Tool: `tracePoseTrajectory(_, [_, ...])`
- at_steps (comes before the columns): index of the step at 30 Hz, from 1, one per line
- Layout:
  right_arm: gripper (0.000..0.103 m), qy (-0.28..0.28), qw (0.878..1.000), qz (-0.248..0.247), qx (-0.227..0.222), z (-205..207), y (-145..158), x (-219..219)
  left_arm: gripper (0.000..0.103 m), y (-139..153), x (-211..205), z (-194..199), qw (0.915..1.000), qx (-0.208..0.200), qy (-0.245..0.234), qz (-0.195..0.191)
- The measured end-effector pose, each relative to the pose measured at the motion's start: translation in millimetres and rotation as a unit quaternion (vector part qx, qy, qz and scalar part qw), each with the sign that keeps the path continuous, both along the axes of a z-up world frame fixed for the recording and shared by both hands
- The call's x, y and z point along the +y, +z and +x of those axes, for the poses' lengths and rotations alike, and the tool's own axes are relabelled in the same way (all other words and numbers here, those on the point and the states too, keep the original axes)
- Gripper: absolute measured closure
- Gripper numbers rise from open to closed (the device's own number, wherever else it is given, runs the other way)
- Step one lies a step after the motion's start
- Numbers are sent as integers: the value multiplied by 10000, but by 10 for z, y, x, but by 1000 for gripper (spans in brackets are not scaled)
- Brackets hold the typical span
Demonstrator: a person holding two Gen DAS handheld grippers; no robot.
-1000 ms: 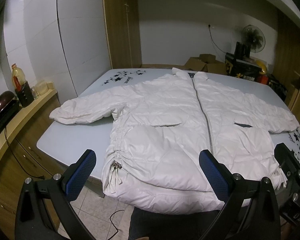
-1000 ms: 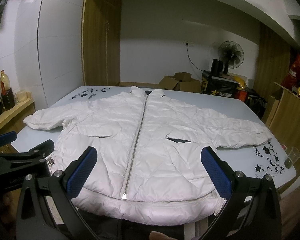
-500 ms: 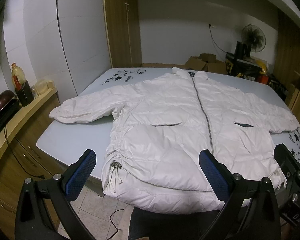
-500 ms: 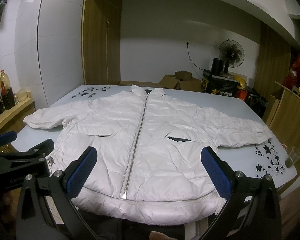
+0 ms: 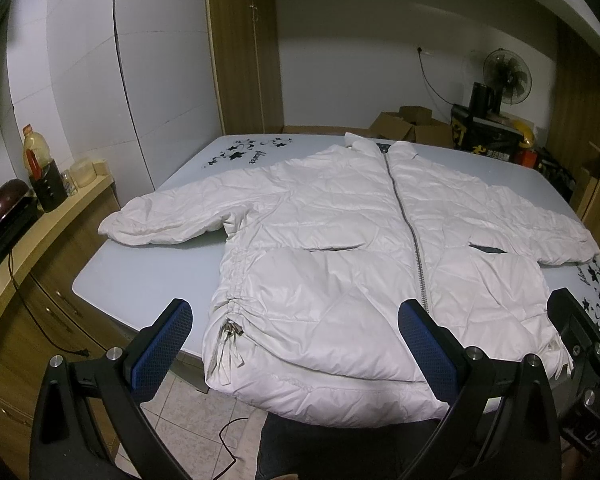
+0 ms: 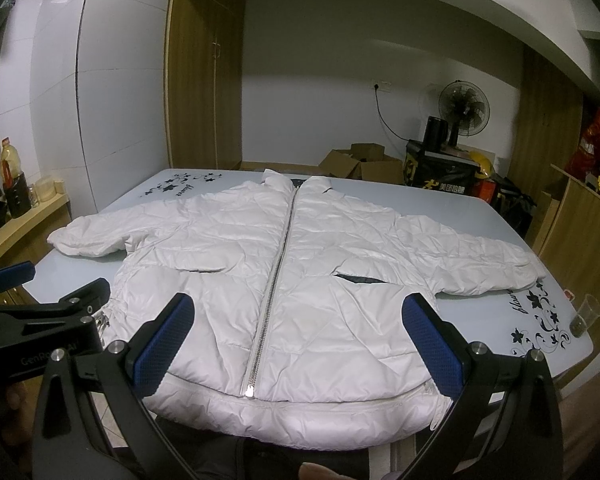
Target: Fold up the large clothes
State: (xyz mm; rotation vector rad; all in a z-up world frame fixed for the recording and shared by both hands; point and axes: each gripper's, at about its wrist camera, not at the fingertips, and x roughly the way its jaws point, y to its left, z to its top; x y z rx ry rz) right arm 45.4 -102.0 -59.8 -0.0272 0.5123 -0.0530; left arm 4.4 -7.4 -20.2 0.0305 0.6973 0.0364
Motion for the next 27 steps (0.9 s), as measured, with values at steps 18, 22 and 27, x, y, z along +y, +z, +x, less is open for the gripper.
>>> tracePoseTrajectory(18, [0,32,9999,7,128,16,-70,26,0,-691,1269,863,8990,1364,-399,-4143])
tracePoseTrajectory(22, [0,53,9992,23,397,136,-215,30,0,-1179,2255,1420,8466,1348,620,-5112])
tracePoseTrajectory(27, [0,-11,9966,43,825,389,-417,7,0,-1518,2992,1828,8155,969,1310,-5554])
